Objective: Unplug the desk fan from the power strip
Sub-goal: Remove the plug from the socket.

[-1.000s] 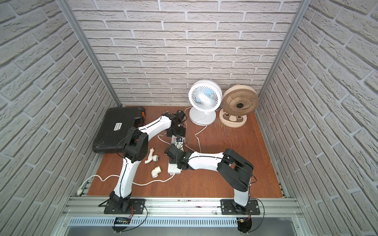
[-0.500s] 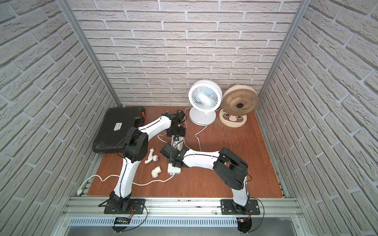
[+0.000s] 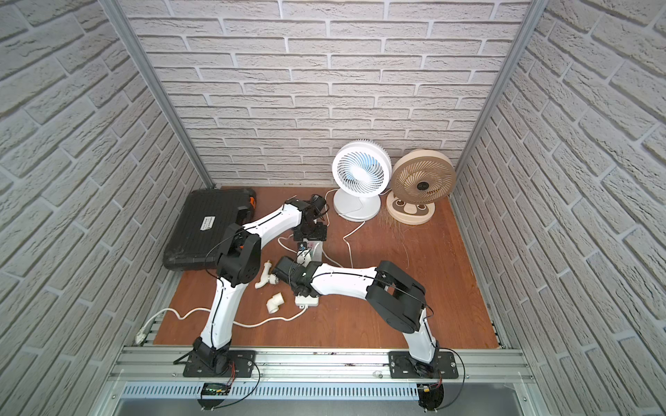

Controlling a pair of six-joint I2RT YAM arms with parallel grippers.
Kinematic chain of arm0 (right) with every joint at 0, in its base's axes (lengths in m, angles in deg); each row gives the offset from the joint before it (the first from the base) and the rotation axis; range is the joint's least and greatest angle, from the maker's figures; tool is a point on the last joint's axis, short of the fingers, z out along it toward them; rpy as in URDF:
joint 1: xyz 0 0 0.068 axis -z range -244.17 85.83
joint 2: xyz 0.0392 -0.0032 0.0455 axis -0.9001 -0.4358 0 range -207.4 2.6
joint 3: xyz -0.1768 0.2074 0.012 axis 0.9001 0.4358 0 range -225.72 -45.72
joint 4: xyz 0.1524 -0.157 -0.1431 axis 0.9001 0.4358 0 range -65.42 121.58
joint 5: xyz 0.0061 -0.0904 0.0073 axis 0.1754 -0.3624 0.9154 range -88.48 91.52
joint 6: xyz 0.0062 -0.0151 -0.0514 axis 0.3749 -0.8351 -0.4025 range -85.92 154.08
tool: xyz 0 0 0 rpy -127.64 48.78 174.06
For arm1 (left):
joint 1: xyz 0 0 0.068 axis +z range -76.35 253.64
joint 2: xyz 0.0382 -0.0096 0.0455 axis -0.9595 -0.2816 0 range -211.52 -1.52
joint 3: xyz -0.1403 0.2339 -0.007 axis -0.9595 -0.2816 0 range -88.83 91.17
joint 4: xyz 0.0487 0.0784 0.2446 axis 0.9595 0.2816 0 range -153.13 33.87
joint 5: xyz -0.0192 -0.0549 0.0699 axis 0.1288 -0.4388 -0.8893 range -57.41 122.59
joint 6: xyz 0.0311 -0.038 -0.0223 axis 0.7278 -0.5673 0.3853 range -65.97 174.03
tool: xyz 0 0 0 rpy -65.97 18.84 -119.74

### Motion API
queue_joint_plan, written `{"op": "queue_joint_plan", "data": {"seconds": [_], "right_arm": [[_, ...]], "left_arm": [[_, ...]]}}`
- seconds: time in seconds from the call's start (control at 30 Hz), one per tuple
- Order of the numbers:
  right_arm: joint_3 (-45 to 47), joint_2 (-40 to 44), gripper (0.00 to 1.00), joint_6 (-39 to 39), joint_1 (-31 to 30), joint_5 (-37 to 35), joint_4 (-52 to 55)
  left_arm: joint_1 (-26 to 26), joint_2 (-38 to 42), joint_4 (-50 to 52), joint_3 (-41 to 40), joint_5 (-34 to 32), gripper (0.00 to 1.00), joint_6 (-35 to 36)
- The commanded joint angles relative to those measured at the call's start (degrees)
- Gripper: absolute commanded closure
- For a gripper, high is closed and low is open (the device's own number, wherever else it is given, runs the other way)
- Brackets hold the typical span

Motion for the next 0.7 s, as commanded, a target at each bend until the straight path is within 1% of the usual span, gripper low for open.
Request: {"op": "queue_joint_plan", "data": {"seconds": [0.0, 0.2, 0.37, 0.67], "right_arm": [[2.33, 2.5, 0.97, 0.6, -0.4, 0.33, -3.42], [9.12, 5.94, 0.97, 4.09, 1.76, 5.19, -10.06], [12.47, 7.79, 0.97, 5.98, 3.16, 7.64, -12.68], [11.34, 7.61, 0.97, 5.12, 3.2, 7.09, -10.8]], "left_arm": [[2.64, -4.69, 2.04, -3.89, -3.95, 1.0, -1.42], [2.71, -4.51, 1.96, -4.21, -4.0, 1.0, -1.43], [2.79, -4.33, 1.64, -4.55, -3.83, 1.0, -1.42], [2.8, -4.32, 1.33, -4.82, -3.47, 1.0, -1.44]]}}
